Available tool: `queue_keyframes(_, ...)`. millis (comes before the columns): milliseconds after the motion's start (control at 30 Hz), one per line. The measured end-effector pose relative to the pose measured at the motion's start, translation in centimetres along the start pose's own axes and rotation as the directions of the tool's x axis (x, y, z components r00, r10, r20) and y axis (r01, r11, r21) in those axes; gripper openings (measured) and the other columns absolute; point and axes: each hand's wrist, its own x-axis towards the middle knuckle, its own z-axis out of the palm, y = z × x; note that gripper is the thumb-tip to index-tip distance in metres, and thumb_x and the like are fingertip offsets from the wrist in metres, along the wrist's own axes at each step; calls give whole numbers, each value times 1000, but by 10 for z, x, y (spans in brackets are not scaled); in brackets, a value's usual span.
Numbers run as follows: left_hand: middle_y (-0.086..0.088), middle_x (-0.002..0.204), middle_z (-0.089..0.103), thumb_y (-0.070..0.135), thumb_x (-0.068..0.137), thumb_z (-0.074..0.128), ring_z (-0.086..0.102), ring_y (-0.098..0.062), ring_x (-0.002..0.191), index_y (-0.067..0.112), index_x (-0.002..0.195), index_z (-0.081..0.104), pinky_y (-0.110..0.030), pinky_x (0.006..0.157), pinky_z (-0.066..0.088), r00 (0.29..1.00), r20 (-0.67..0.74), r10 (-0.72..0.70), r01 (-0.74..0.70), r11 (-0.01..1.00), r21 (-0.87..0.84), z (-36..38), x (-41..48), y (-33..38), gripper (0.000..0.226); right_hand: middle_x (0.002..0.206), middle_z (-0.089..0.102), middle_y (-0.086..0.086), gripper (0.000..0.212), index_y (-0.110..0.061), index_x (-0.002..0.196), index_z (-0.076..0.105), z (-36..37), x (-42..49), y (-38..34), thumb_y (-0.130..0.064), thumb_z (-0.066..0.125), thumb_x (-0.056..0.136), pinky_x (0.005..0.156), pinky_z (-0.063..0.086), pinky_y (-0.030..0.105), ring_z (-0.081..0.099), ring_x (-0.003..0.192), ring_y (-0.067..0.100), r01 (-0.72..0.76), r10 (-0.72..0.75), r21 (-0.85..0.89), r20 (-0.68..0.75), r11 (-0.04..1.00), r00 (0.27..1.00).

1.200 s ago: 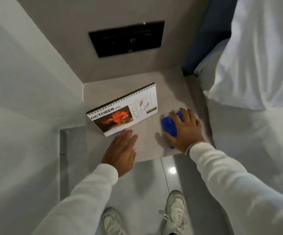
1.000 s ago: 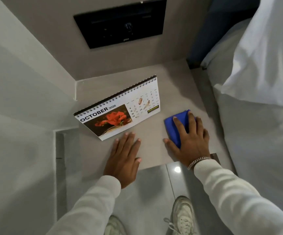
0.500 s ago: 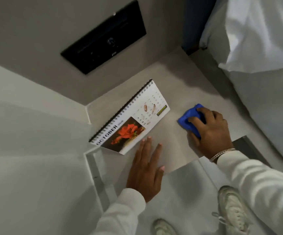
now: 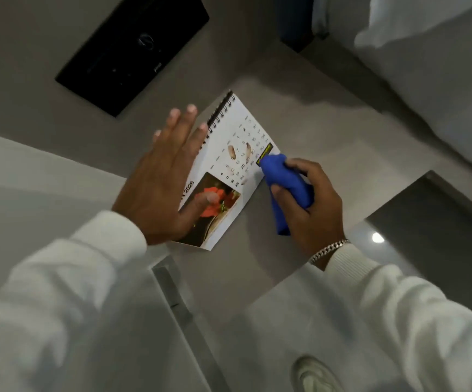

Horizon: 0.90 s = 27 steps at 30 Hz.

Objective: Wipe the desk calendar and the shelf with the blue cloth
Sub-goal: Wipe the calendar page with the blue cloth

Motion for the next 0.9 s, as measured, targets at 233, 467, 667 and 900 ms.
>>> queue_keyframes(233, 4, 168, -7, 70, 81, 49, -4, 2, 152, 20, 157, -3, -14, 105, 25, 987, 64, 146, -136, 981, -135, 6, 15, -31, 105, 129, 59, -2, 40, -19, 128, 54, 48, -4, -5, -16, 63, 89, 99, 46, 23, 55, 115, 7, -142, 196, 276, -180, 951, 964)
queue_keyframes(467, 1, 168, -3, 68, 82, 50, 0, 10, 148, 19, 157, -3, 10, 97, 19, 981, 59, 184, -170, 968, -185, 8, 14, -26, 103, 134, 56, 7, 41, -14, 128, 57, 80, -8, -4, -15, 66, 88, 105, 44, 35, 52, 123, 16, -113, 170, 233, -241, 966, 955)
queue_keyframes(667, -5, 168, -2, 68, 85, 43, 3, -14, 155, 10, 157, 0, -2, 112, 14, 980, 67, 190, -172, 961, -215, 7, 13, -24, 102, 140, 50, 13, 41, -14, 126, 58, 110, -53, -4, -14, 66, 86, 106, 39, 25, 47, 129, 24, -95, 124, 171, -172, 981, 977)
queue_keyframes(900, -3, 168, -4, 76, 83, 34, -3, -15, 155, 12, 157, -2, -14, 117, 10, 981, 74, 180, -163, 968, -193, 8, 11, -23, 103, 140, 51, 12, 42, -15, 129, 56, 93, -7, -1, -13, 64, 88, 102, 32, 8, 47, 127, 16, -63, 101, 131, -309, 989, 946)
